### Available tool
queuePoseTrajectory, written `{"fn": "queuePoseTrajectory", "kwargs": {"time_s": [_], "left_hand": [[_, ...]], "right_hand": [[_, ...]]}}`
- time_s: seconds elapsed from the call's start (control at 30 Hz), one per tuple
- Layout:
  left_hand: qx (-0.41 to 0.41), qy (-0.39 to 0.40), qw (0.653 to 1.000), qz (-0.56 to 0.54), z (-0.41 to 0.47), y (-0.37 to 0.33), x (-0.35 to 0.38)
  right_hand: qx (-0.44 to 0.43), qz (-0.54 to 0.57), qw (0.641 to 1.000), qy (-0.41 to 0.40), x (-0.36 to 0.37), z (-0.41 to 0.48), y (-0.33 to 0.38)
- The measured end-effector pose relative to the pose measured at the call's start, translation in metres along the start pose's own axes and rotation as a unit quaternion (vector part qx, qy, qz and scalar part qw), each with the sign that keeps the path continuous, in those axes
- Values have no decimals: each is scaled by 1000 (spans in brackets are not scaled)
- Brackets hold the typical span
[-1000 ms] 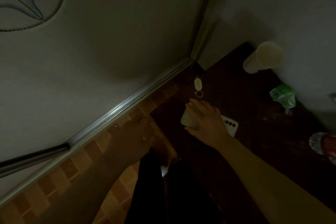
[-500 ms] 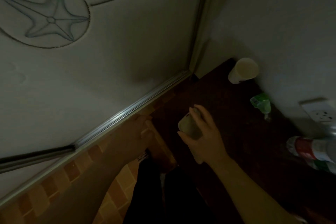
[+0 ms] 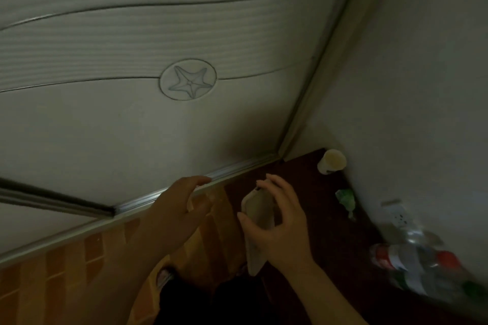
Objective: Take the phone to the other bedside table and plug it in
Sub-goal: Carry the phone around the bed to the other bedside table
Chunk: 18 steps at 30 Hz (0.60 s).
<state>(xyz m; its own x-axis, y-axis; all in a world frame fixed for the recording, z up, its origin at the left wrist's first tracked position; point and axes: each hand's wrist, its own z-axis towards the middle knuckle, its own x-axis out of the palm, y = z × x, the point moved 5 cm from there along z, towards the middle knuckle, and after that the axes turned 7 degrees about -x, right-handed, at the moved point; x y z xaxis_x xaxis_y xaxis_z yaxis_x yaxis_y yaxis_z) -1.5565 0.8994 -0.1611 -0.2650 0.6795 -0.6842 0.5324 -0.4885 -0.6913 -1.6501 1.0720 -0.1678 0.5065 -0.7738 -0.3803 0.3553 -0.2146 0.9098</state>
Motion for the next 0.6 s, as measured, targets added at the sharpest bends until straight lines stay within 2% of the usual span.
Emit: {"fn": "queuePoseTrajectory", "kwargs": {"time_s": [0.13, 0.27, 0.4, 0.6], "left_hand": [[3, -30, 999, -19, -24, 7, -31], [-12, -59, 998, -22, -59, 35, -69], [-34, -101, 994, -16, -110, 69, -111], [-116, -197, 973, -37, -224, 155, -187]], "right_hand": [[-7, -2, 1000, 10, 16, -5, 24], [-44, -2, 997, 68, 59, -11, 58], [-81, 18, 986, 143, 119, -28, 97], [-141, 51, 964, 220, 237, -78, 175]]}}
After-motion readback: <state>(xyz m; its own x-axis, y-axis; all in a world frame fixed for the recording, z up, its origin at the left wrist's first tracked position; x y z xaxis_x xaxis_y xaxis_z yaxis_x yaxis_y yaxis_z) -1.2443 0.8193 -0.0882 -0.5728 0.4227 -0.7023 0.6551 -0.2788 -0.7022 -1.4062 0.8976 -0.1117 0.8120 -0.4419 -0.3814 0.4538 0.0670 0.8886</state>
